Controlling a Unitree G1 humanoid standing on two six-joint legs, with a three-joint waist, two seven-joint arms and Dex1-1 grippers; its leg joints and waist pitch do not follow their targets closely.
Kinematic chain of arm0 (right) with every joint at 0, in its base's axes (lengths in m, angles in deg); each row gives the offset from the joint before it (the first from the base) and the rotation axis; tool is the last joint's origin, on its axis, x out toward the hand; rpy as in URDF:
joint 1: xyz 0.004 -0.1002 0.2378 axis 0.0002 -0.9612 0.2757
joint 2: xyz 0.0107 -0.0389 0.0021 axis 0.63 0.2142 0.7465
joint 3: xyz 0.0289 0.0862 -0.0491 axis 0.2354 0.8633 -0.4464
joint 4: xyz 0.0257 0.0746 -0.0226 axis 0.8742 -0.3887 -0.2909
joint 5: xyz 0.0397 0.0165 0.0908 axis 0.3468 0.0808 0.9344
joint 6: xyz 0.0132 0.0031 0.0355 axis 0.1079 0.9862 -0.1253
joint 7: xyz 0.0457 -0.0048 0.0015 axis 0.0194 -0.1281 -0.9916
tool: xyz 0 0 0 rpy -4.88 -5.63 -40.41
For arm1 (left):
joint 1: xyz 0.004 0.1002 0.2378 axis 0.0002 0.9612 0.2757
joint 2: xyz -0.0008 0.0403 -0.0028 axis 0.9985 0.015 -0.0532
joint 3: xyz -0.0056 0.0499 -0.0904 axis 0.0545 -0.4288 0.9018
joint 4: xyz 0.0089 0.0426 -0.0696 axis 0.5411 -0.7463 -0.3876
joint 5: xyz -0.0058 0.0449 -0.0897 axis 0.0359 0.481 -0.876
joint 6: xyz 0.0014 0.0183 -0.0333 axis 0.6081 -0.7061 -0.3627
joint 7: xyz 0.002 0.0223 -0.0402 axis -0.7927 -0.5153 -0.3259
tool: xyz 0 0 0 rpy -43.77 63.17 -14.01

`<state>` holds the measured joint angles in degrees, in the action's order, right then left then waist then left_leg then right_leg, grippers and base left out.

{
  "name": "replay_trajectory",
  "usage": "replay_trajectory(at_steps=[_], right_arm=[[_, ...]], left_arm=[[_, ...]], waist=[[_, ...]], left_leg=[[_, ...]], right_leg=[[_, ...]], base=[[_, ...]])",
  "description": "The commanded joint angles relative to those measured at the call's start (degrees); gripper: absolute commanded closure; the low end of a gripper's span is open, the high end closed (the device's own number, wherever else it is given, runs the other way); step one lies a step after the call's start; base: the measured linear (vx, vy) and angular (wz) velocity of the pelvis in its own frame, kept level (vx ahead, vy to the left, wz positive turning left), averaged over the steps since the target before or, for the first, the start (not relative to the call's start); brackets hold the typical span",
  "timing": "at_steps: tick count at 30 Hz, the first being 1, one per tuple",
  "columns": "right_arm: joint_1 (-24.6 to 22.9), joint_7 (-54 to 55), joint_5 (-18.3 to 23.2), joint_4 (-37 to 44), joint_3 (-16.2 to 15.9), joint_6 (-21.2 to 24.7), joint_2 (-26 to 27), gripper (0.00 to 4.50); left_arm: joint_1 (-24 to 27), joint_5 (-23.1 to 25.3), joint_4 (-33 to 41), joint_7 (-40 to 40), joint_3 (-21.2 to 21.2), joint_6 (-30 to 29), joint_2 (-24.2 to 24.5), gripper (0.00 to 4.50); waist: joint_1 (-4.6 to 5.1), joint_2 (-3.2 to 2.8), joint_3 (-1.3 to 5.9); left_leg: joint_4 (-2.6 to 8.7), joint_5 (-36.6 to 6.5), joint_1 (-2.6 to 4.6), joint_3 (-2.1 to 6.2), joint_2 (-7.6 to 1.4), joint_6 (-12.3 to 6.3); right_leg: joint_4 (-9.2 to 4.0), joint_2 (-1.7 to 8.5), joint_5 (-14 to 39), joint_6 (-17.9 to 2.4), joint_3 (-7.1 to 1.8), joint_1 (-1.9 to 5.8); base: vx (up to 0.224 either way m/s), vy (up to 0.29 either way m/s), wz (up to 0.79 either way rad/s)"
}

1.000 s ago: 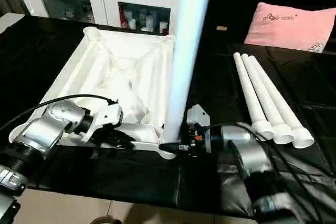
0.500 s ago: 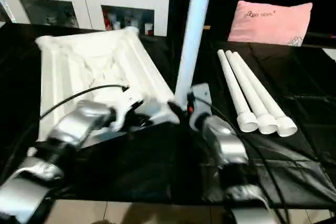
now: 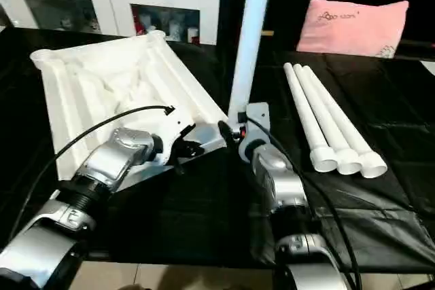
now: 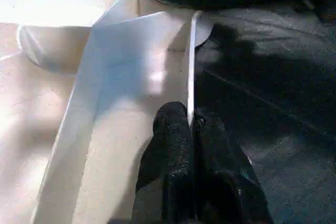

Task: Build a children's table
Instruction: Rotate leg to tighten

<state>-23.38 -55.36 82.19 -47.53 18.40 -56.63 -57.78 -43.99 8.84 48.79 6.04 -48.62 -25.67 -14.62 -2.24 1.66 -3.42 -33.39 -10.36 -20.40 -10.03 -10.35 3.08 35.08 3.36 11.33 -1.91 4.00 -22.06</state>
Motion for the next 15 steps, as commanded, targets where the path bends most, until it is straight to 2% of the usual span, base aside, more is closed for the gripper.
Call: replay_trajectory(at_steps=[1, 4, 8, 11, 13, 15], right_arm=[[-2.14, -5.80, 1.89, 1.40, -2.92, 0.44, -0.57, 0.50], [-4.38, -11.59, 4.10, 4.25, -2.63, -0.69, -3.12, 0.29], [-6.05, -17.26, 5.33, 6.63, -3.14, -1.21, -5.58, 0.08], [-8.45, -27.63, 7.62, 10.86, -3.33, -1.45, -11.68, 0.08], [-8.65, -31.04, 8.46, 12.01, -3.11, -1.33, -14.19, 0.08], [-8.76, -36.46, 9.23, 13.72, -3.86, -2.11, -17.77, 0.08]], left_arm=[[-0.39, -0.49, 2.90, 2.43, -0.59, 3.52, 0.89, 4.50], [0.19, -0.70, 2.90, 4.96, -0.92, 4.29, 2.72, 4.50], [0.52, -0.82, 2.62, 7.02, -1.32, 5.85, 4.07, 4.50], [1.78, -1.60, 2.85, 13.39, -2.59, 9.57, 6.89, 4.50], [2.24, -1.78, 2.79, 15.43, -3.08, 10.48, 7.86, 4.50], [2.75, -2.18, 2.61, 18.67, -3.69, 11.89, 9.34, 4.50]], waist=[[-0.47, -0.48, 3.69], [-0.38, -0.59, 3.79], [-0.65, -0.50, 3.69], [-1.10, -0.32, 3.77], [-1.14, -0.41, 3.74], [-1.39, -0.37, 3.61]], left_leg=[[3.85, -10.55, 0.21, 1.16, -2.95, -1.62], [3.73, -9.41, 0.25, 1.02, -3.08, -2.52], [3.71, -9.54, 0.12, 1.09, -3.04, -2.94], [3.49, -9.14, 0.03, 1.01, -3.11, -4.00], [3.54, -8.45, 0.06, 0.97, -3.13, -4.13], [3.50, -9.52, 0.17, 0.91, -3.23, -4.19]], right_leg=[[-4.72, 5.36, 10.31, -11.00, -3.35, 2.87], [-4.46, 5.27, 7.19, -12.24, -3.36, 2.84], [-4.53, 5.36, 7.45, -12.68, -3.25, 3.03], [-4.56, 5.48, 7.69, -12.12, -3.38, 3.25], [-4.33, 5.33, 6.49, -12.67, -3.27, 2.95], [-4.58, 5.41, 8.34, -12.52, -3.30, 2.93]], base=[[0.000, 0.000, 0.00], [0.000, 0.000, 0.00], [0.000, 0.000, 0.00], [0.000, 0.000, 0.00], [0.000, 0.000, 0.00], [0.000, 0.000, 0.00]])
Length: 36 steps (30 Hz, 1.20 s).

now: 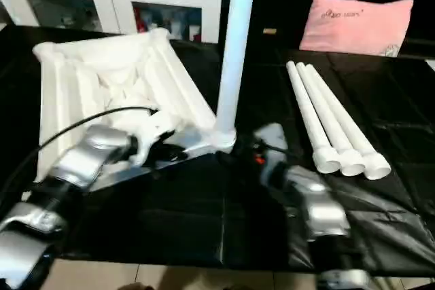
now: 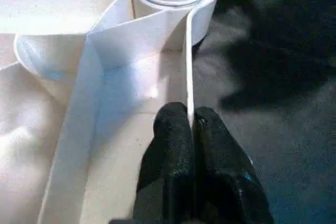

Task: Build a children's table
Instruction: Rotate leg to tighten

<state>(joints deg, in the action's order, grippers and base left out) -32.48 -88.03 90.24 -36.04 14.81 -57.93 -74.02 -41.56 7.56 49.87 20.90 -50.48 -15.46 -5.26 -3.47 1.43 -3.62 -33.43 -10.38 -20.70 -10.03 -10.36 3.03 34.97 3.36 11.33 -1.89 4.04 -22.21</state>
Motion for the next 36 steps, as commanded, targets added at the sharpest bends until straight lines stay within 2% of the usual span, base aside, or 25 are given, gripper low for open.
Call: replay_trajectory(at_steps=[1, 3, 6, 8, 12, 16, 18, 20, 23, 25, 27, 32, 36], right_arm=[[0.33, -3.79, 1.17, 2.22, -0.27, -0.81, -1.54, 0.08], [0.92, -8.99, 2.10, 2.86, -1.28, -0.58, -4.19, 0.08], [1.28, -10.76, 2.08, 2.72, -1.83, -0.69, -4.98, 0.08], [1.96, -13.80, 1.86, 2.13, -3.08, -1.19, -6.40, 0.08], [3.84, -15.57, 0.47, -0.94, -4.13, -3.23, -6.75, 0.08], [5.15, -18.67, 1.07, -2.55, -4.67, -3.60, -7.08, 0.08], [5.41, -19.91, 1.46, -2.71, -4.79, -3.16, -7.23, 0.35], [5.60, -22.79, 2.25, -2.44, -5.58, -2.45, -7.85, 0.35], [5.86, -24.92, 2.47, -2.51, -6.54, -2.11, -8.44, 0.75], [6.35, -25.67, 2.22, -3.47, -6.98, -2.62, -8.45, 0.83], [6.58, -25.88, 2.07, -3.96, -7.12, -2.94, -8.39, 1.11], [7.49, -27.09, 1.40, -5.84, -7.51, -3.72, -8.01, 1.45], [7.79, -27.95, 1.36, -6.53, -8.00, -3.78, -7.98, 1.90]], left_arm=[[0.31, -0.89, 1.53, 3.81, -1.82, 1.68, -0.02, 4.50], [0.77, -1.71, 1.91, 7.41, -2.14, 4.35, 1.26, 4.50], [0.93, -2.01, 2.27, 8.58, -2.25, 4.87, 1.61, 4.50], [1.57, -2.96, 3.94, 12.36, -2.89, 5.47, 2.79, 4.50], [2.54, -3.29, 5.80, 16.39, -4.36, 6.76, 4.44, 4.50], [2.90, -3.35, 6.31, 18.80, -5.10, 7.93, 5.61, 4.50], [2.87, -3.26, 6.26, 19.14, -5.04, 8.16, 5.73, 4.50], [2.83, -3.19, 6.35, 19.75, -5.01, 8.44, 5.98, 4.50], [2.82, -3.32, 6.65, 20.43, -5.16, 8.51, 6.23, 4.50], [2.92, -3.48, 7.15, 20.77, -5.36, 8.37, 6.40, 4.50], [2.97, -3.53, 7.38, 20.87, -5.44, 8.31, 6.44, 4.50], [3.00, -3.50, 7.49, 21.43, -5.81, 8.56, 6.45, 4.50], [3.05, -3.33, 7.71, 21.88, -6.05, 8.60, 6.63, 4.50]], waist=[[-0.31, -0.20, 3.79], [-0.61, -0.22, 3.79], [-0.99, -0.19, 3.85], [-1.27, -0.08, 3.92], [-1.62, -0.05, 4.05], [-1.84, -0.05, 4.07], [-2.03, -0.04, 4.09], [-2.09, 0.05, 4.09], [-2.23, 0.00, 4.07], [-2.24, 0.08, 4.13], [-2.21, 0.10, 4.19], [-2.32, -0.07, 4.26], [-2.40, -0.08, 4.27]], left_leg=[[3.52, -9.75, 0.62, 0.87, -3.24, -4.10], [3.59, -10.10, 0.57, 0.94, -3.27, -3.78], [3.54, -9.61, 0.63, 0.88, -3.32, -3.64], [3.56, -8.92, 0.65, 0.88, -3.44, -3.61], [3.46, -7.84, 0.58, 0.85, -3.44, -3.59], [3.33, -7.69, 0.58, 0.68, -3.45, -3.64], [3.32, -7.13, 0.52, 0.71, -3.52, -3.97], [3.26, -7.28, 0.47, 0.67, -3.45, -4.05], [3.22, -7.26, 0.45, 0.68, -3.48, -4.21], [3.16, -7.14, 0.35, 0.67, -3.41, -4.15], [3.10, -6.89, 0.37, 0.67, -3.38, -4.02], [3.01, -6.11, 0.40, 0.66, -3.43, -4.26], [3.00, -6.57, 0.35, 0.67, -3.43, -4.19]], right_leg=[[-4.53, 5.43, 8.88, -12.53, -3.34, 2.95], [-4.49, 5.44, 9.79, -12.59, -3.30, 2.92], [-4.43, 5.47, 9.32, -12.77, -3.30, 2.87], [-4.23, 5.49, 8.67, -12.91, -3.29, 2.89], [-3.82, 5.55, 7.40, -13.42, -3.20, 2.80], [-3.78, 5.42, 7.12, -13.49, -3.18, 2.75], [-3.53, 5.32, 5.74, -13.59, -3.11, 2.78], [-3.55, 5.37, 6.04, -13.56, -3.09, 2.84], [-3.64, 5.36, 6.81, -13.29, -3.06, 2.85], [-3.63, 5.42, 7.10, -13.14, -3.08, 2.90], [-3.58, 5.39, 7.11, -13.23, -3.05, 2.84], [-3.35, 5.22, 5.55, -13.67, -3.02, 2.76], [-3.40, 5.30, 5.76, -13.82, -2.99, 2.84]], base=[[0.000, 0.000, 0.00], [0.000, 0.000, 0.00], [0.000, 0.000, 0.00], [0.000, 0.000, 0.00], [0.000, 0.000, 0.00], [0.000, 0.000, 0.00], [0.000, 0.000, 0.00], [0.000, 0.000, 0.00], [0.000, 0.000, 0.00], [0.000, 0.000, 0.00], [0.000, 0.000, 0.00], [0.000, 0.000, 0.00], [0.000, 0.000, 0.00]])
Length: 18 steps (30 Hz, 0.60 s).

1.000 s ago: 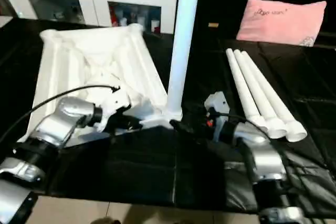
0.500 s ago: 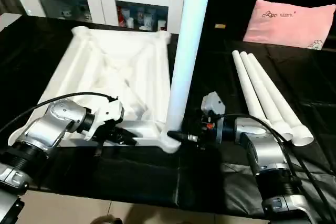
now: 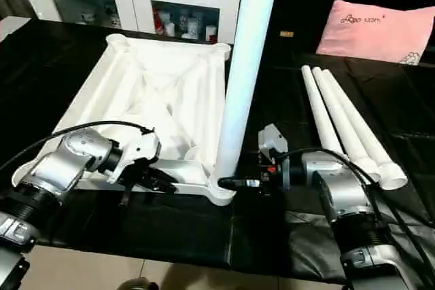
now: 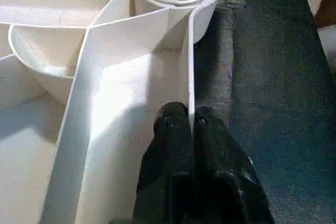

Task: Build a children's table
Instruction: Rotate leg to tighten

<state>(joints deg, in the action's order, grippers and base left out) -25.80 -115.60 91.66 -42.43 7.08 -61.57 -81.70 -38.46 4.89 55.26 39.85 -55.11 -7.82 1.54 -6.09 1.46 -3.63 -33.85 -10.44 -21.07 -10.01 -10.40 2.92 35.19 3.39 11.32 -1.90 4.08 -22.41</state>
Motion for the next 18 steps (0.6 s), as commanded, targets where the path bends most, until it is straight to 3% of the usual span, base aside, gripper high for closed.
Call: replay_trajectory(at_steps=[1, 7, 14, 18], right_arm=[[1.16, -0.49, -0.03, -0.23, -0.33, -0.12, -0.29, 1.96], [1.42, -1.14, -0.62, -1.37, -0.97, -1.38, -0.03, 2.45], [0.32, -1.46, 0.42, -0.36, -0.65, 0.03, 0.13, 2.54], [-0.70, 8.59, -0.04, -0.58, 1.58, 3.53, 2.74, 2.55]], left_arm=[[-0.03, -0.66, 2.38, 2.98, -1.45, 0.93, -0.15, 4.50], [0.11, -0.62, 2.69, 3.21, -1.70, 0.79, -0.07, 4.50], [0.03, 0.13, 1.46, 0.56, -1.35, -1.16, -0.61, 4.50], [-1.24, 0.55, -0.73, -8.62, 1.72, -6.84, -3.65, 4.50]], waist=[[0.21, -0.13, 4.29], [0.19, -0.18, 4.30], [0.20, -0.16, 4.33], [0.36, -0.05, 4.09]], left_leg=[[3.40, -6.50, 0.71, 0.67, -3.38, -4.06], [3.38, -6.66, 0.74, 0.67, -3.35, -3.79], [3.33, -6.43, 0.76, 0.66, -3.35, -4.08], [3.53, -7.73, 0.82, 0.81, -3.28, -2.97]], right_leg=[[-3.58, 5.25, 5.69, -13.84, -3.02, 3.05], [-3.58, 5.26, 6.02, -13.74, -3.06, 3.03], [-3.49, 5.21, 5.13, -14.14, -3.01, 3.06], [-3.89, 5.31, 8.70, -13.49, -2.99, 2.93]], base=[[0.000, 0.000, 0.00], [0.000, 0.000, 0.00], [0.000, 0.000, 0.00], [0.000, 0.000, 0.00]])
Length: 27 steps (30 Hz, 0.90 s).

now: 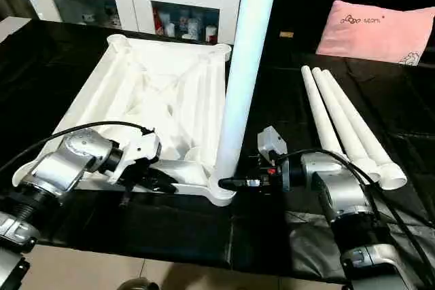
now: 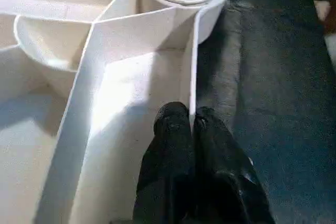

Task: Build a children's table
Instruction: Rotate leg to tighten

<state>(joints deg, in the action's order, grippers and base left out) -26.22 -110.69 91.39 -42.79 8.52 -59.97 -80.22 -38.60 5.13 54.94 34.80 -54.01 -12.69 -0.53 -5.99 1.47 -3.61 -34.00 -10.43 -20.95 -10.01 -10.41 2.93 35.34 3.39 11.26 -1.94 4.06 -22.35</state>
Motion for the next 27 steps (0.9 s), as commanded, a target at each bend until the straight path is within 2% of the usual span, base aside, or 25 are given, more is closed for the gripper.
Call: replay_trajectory(at_steps=[1, 3, 4, 6, 7, 9, 10, 11, 13, 15, 18, 19, 20, 21, 23, 24, 27], right_arm=[[-0.10, 6.59, -0.56, -0.83, 0.34, 2.95, 1.97, 2.55], [0.53, 17.86, -2.98, -2.42, 1.50, 4.27, 5.98, 2.55], [1.26, 23.51, -3.37, -3.33, 2.51, 5.10, 8.62, 2.55], [2.46, 30.49, -3.52, -4.68, 3.94, 5.85, 12.14, 2.55], [3.50, 35.89, -4.29, -6.06, 4.57, 5.92, 14.58, 2.55], [4.71, 41.98, -5.37, -7.66, 5.15, 6.23, 17.38, 2.55], [4.71, 41.98, -5.37, -7.66, 5.15, 6.23, 17.38, 2.55], [5.63, 46.42, -6.02, -9.08, 5.78, 5.84, 19.12, 2.55], [7.22, 53.85, -6.97, -11.47, 6.96, 5.90, 21.94, 2.55], [8.53, 58.80, -7.25, -13.30, 8.16, 5.99, 24.26, 2.55], [8.58, 59.32, -7.78, -13.01, 8.41, 4.73, 24.97, 2.55], [8.53, 59.37, -7.94, -12.91, 8.34, 4.63, 24.99, 2.20], [8.50, 59.46, -8.05, -12.85, 8.31, 4.61, 25.00, 2.20], [7.95, 58.92, -7.59, -12.19, 8.66, 4.23, 24.89, 1.85], [7.43, 58.35, -7.67, -11.64, 8.54, 3.68, 24.42, 1.83], [7.14, 58.19, -7.95, -11.55, 8.38, 2.96, 24.00, 1.64], [5.62, 55.97, -8.00, -9.96, 8.20, 1.12, 22.33, 1.39]], left_arm=[[-1.50, 0.49, -1.06, -5.45, 1.18, -2.57, -2.21, 4.50], [-3.23, 0.82, -2.88, -11.99, 3.16, -6.29, -4.85, 4.50], [-4.19, 0.49, -3.37, -15.61, 4.51, -8.96, -6.76, 4.50], [-5.29, -0.04, -3.75, -19.65, 6.05, -11.56, -9.20, 4.50], [-6.19, -0.55, -4.17, -22.72, 7.27, -13.00, -11.19, 4.50], [-7.18, -1.06, -4.23, -26.15, 8.55, -14.98, -13.50, 4.50], [-7.18, -1.06, -4.23, -26.15, 8.55, -14.98, -13.50, 4.50], [-7.86, -1.29, -4.43, -28.53, 9.35, -15.62, -15.03, 4.50], [-8.88, -1.68, -4.64, -32.64, 10.80, -16.60, -17.72, 4.50], [-9.54, -1.47, -4.65, -35.28, 11.27, -17.17, -19.78, 4.50], [-9.41, -0.47, -4.41, -35.62, 10.49, -17.04, -20.01, 4.50], [-9.36, -0.39, -4.37, -35.63, 10.43, -17.05, -19.99, 4.50], [-9.33, -0.36, -4.34, -35.65, 10.43, -17.10, -19.98, 4.50], [-8.97, 0.06, -4.01, -35.11, 9.85, -17.05, -19.36, 4.50], [-8.61, 0.01, -3.78, -34.49, 9.74, -17.08, -18.84, 4.50], [-8.34, 0.08, -3.66, -34.03, 9.57, -17.01, -18.37, 4.50], [-7.33, 0.69, -3.43, -32.36, 8.81, -14.61, -16.33, 4.50]], waist=[[0.43, 0.01, 4.02], [1.20, 0.15, 3.68], [1.53, 0.12, 3.58], [2.36, 0.12, 3.48], [2.63, 0.15, 3.58], [3.29, 0.10, 3.73], [3.37, 0.02, 3.84], [3.53, 0.21, 3.88], [3.69, 0.02, 4.09], [3.64, 0.01, 4.39], [3.27, -0.05, 4.66], [3.27, -0.07, 4.62], [3.25, -0.06, 4.47], [3.22, -0.09, 4.37], [3.22, -0.22, 4.26], [3.18, -0.23, 4.22], [3.35, -0.28, 4.28]], left_leg=[[3.72, -8.19, 0.71, 0.83, -3.16, -2.57], [3.97, -10.99, 0.87, 0.91, -3.01, -0.83], [4.08, -12.30, 0.88, 1.15, -2.89, 0.04], [4.14, -14.10, 1.10, 1.29, -2.78, 0.85], [4.10, -14.24, 1.12, 1.31, -2.73, 0.92], [4.02, -13.09, 0.77, 1.29, -2.61, 0.63], [3.95, -12.08, 0.86, 1.26, -2.65, 0.20], [3.90, -11.32, 0.72, 1.13, -2.66, -0.02], [3.83, -9.20, 0.57, 1.05, -2.64, -0.57], [3.60, -6.06, 0.38, 0.91, -2.50, -1.78], [3.33, -3.14, 0.09, 0.82, -2.50, -3.81], [3.34, -2.94, 0.05, 0.80, -2.47, -4.14], [3.40, -3.86, 0.14, 0.74, -2.49, -4.42], [3.45, -5.20, 0.25, 0.72, -2.51, -4.27], [3.55, -6.53, 0.31, 0.76, -2.59, -3.69], [3.61, -7.01, 0.31, 0.79, -2.63, -3.26], [3.64, -6.93, 0.28, 0.84, -2.67, -3.08]], right_leg=[[-4.22, 5.33, 9.99, -13.10, -3.00, 2.85], [-4.91, 5.37, 16.24, -11.41, -2.98, 2.62], [-5.20, 5.53, 19.70, -10.35, -2.89, 2.79], [-5.58, 5.56, 22.93, -9.70, -2.84, 2.44], [-5.65, 5.59, 23.39, -9.43, -2.82, 2.50], [-5.63, 5.45, 21.74, -9.40, -2.94, 2.59], [-5.49, 5.44, 19.28, -9.93, -3.04, 2.57], [-5.30, 5.35, 17.67, -10.25, -3.10, 2.62], [-4.86, 5.32, 13.39, -11.42, -3.16, 2.74], [-4.26, 5.15, 7.39, -12.63, -3.19, 2.97], [-3.67, 5.11, 1.33, -13.48, -3.15, 3.16], [-3.64, 5.07, 0.68, -13.58, -3.13, 3.16], [-3.82, 5.06, 1.14, -13.73, -3.10, 3.10], [-4.08, 5.13, 2.88, -13.59, -3.10, 3.10], [-4.33, 5.19, 5.37, -13.12, -3.12, 3.07], [-4.41, 5.18, 6.23, -12.74, -3.14, 3.07], [-4.27, 5.11, 5.50, -12.88, -3.16, 3.08]], base=[[0.000, 0.000, 0.00], [0.000, 0.000, 0.00], [0.000, 0.000, 0.00], [0.000, 0.000, 0.00], [0.000, 0.000, 0.00], [0.000, 0.000, 0.00], [0.000, 0.000, 0.00], [0.000, 0.000, 0.00], [0.000, 0.000, 0.00], [0.000, 0.000, 0.00], [0.000, 0.000, 0.00], [0.000, 0.000, 0.00], [0.000, 0.000, 0.00], [0.000, 0.000, 0.00], [0.000, 0.000, 0.00], [0.000, 0.000, 0.00], [0.000, 0.000, 0.00]])
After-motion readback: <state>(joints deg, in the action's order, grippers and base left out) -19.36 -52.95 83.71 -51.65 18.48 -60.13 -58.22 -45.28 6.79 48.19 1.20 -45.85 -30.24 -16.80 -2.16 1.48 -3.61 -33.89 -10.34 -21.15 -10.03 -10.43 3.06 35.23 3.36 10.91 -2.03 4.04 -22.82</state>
